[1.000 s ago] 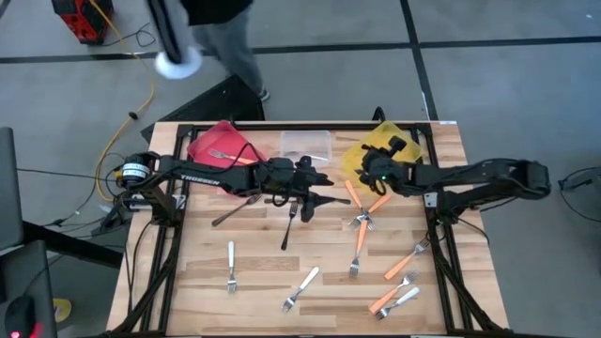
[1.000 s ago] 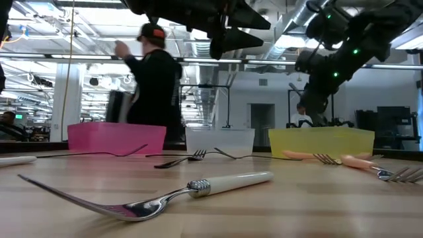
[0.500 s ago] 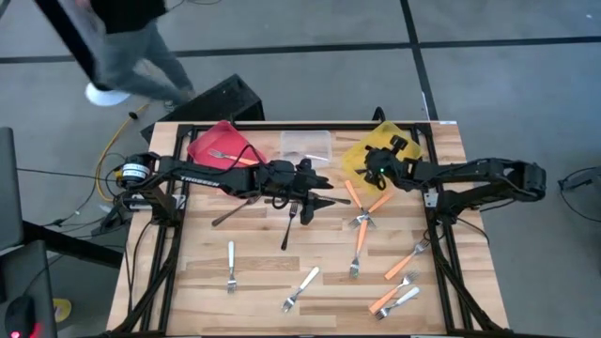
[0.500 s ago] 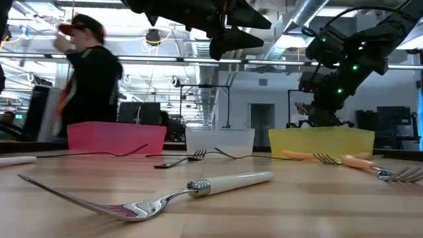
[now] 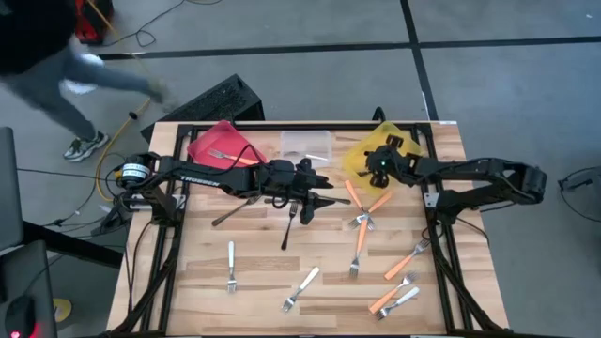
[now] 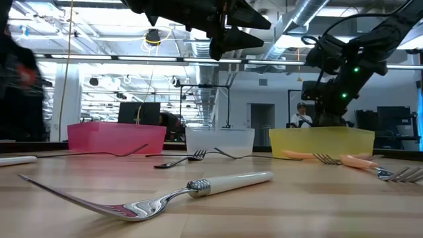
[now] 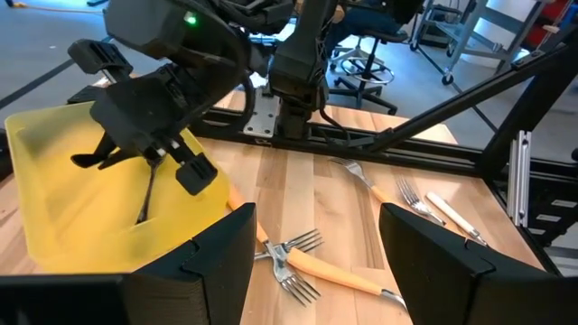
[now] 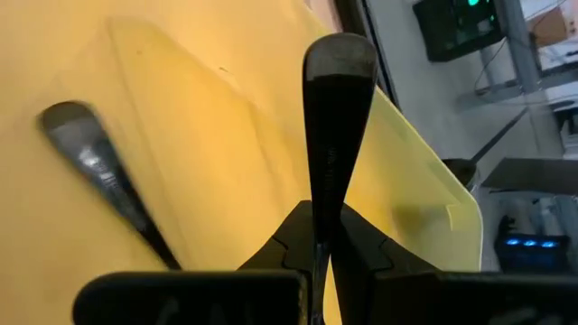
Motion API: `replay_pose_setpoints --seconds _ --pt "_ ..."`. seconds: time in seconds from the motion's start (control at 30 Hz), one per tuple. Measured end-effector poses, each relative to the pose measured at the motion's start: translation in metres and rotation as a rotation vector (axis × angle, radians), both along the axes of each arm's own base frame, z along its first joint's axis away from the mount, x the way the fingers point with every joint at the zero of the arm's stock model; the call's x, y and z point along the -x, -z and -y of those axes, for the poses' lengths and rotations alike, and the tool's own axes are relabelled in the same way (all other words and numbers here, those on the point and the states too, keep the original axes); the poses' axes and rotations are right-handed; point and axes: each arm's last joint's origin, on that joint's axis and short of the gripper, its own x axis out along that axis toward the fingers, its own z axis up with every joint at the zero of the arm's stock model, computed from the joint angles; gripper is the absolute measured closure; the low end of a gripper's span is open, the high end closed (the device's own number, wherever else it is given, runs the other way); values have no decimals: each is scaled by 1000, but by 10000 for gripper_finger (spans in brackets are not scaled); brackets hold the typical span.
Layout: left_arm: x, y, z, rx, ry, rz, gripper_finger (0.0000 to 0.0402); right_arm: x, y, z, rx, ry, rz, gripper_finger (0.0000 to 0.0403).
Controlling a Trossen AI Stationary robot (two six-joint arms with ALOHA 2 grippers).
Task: Sort silverware by color (type)
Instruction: Put the black fork into the yellow bin
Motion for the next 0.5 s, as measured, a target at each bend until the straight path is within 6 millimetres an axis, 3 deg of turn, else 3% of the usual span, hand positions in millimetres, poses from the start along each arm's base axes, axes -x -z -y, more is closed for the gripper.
replay_pose_setpoints --seconds 0.33,0.5 --pt "0 0 0 1 0 0 182 6 -1 13 -48 48 69 362" --pt "0 0 0 1 -1 0 182 8 1 12 -79 47 72 327"
